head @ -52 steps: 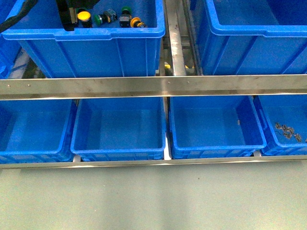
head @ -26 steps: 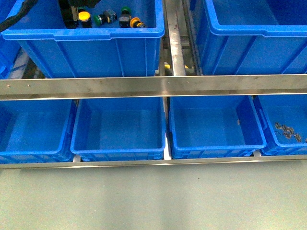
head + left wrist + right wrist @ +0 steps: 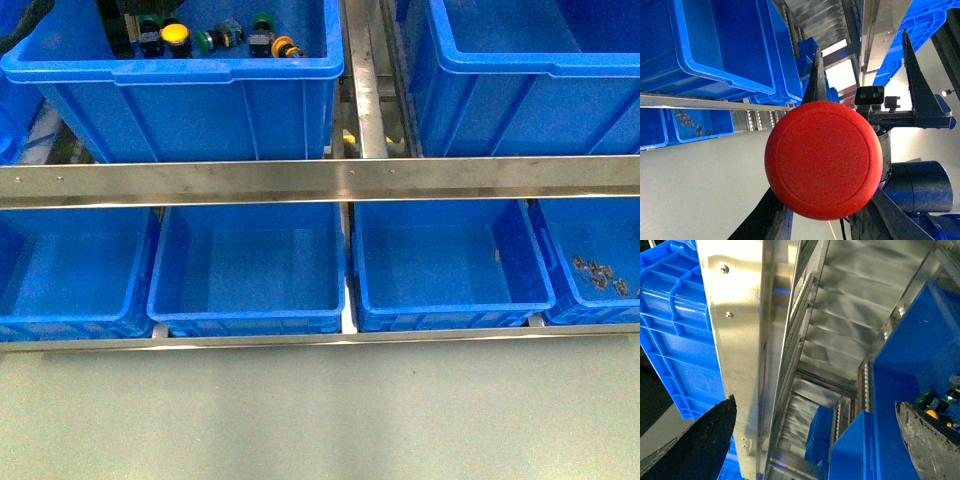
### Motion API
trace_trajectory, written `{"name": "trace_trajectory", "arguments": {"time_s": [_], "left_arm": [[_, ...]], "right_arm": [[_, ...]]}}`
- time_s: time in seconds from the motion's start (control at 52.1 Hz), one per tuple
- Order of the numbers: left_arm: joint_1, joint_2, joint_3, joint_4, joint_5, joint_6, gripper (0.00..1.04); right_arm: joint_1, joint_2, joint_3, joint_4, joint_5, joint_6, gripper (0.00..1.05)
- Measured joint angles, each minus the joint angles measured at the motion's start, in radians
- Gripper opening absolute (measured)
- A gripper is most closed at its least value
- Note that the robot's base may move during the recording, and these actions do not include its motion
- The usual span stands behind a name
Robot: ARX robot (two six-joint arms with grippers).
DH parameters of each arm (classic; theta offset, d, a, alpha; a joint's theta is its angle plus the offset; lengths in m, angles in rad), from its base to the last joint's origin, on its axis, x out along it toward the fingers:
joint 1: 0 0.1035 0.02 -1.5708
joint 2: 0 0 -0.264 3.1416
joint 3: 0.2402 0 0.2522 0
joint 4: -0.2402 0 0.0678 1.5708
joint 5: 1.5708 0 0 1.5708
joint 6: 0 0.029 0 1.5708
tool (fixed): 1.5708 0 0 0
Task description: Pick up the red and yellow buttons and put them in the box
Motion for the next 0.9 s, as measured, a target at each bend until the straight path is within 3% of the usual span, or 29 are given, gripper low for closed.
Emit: {"name": "trace_trajectory", "arguments": {"time_s": [0.595, 0.902], "left_arm": [[-0.018, 0.002, 0.049, 0.048, 0.033, -0.05, 0.22], [0.017, -0.03, 0.024, 0.042, 0.034, -0.043, 0.22]], "right_arm": [[0.0, 0.0, 0.0, 0.0, -0.013, 0.0, 0.97], [0.011, 0.0, -0.004, 0.0, -0.086, 0.0, 0.97]]}}
